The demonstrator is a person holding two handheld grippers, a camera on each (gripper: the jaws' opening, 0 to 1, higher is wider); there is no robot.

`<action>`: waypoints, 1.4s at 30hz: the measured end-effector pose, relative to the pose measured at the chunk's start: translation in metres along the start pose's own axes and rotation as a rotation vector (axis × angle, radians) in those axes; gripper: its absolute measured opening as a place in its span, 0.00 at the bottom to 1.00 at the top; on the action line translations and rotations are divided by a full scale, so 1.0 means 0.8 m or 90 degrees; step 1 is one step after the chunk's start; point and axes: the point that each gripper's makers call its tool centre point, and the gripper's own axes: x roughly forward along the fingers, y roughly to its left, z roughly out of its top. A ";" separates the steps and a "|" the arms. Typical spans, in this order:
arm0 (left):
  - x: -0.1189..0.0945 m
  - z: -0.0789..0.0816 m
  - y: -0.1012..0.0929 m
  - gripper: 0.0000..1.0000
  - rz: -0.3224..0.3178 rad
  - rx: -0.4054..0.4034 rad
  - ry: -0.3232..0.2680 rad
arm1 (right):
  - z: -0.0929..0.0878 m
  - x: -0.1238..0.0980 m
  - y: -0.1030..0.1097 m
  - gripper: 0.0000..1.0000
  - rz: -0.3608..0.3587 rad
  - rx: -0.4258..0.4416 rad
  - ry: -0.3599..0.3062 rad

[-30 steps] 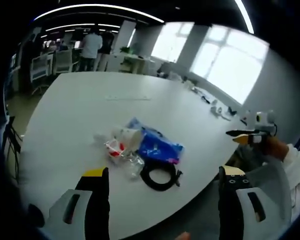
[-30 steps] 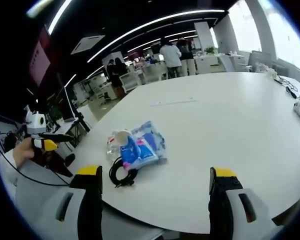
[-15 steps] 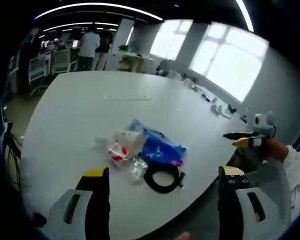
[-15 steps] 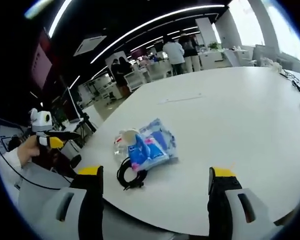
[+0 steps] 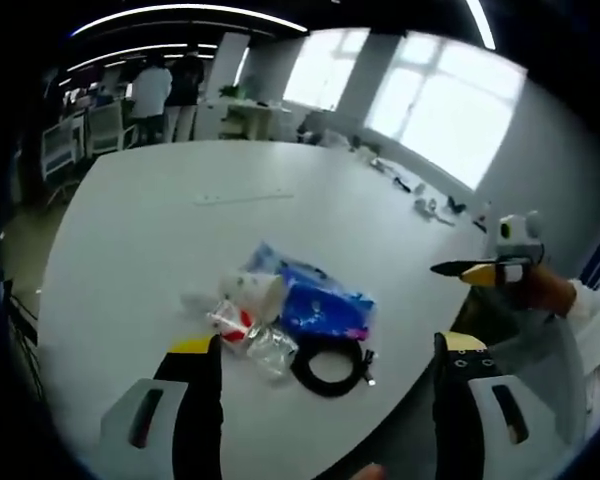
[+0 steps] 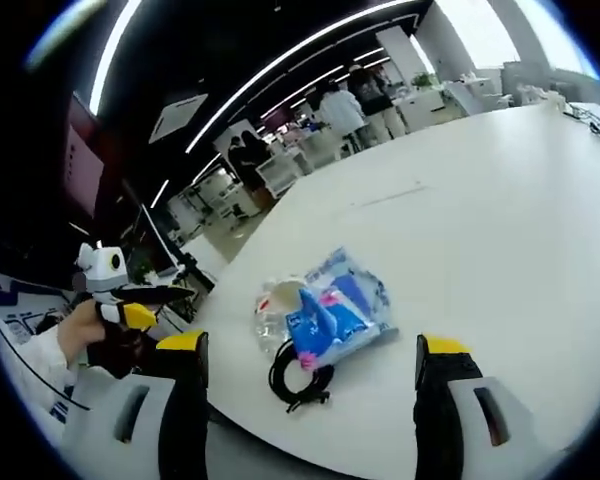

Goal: Arrange the tabletop items into an orderly group along one side of the table until the central work area is clear of visible clutter.

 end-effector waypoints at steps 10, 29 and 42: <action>0.034 0.003 0.003 0.81 -0.014 0.024 0.031 | -0.011 0.009 -0.015 0.80 -0.032 0.058 0.003; 0.091 0.005 0.002 0.75 -0.042 0.027 0.056 | -0.008 0.031 -0.006 0.78 -0.027 0.084 0.020; 0.130 -0.009 -0.007 0.73 -0.080 0.025 0.090 | -0.009 0.045 -0.009 0.76 -0.033 0.116 0.030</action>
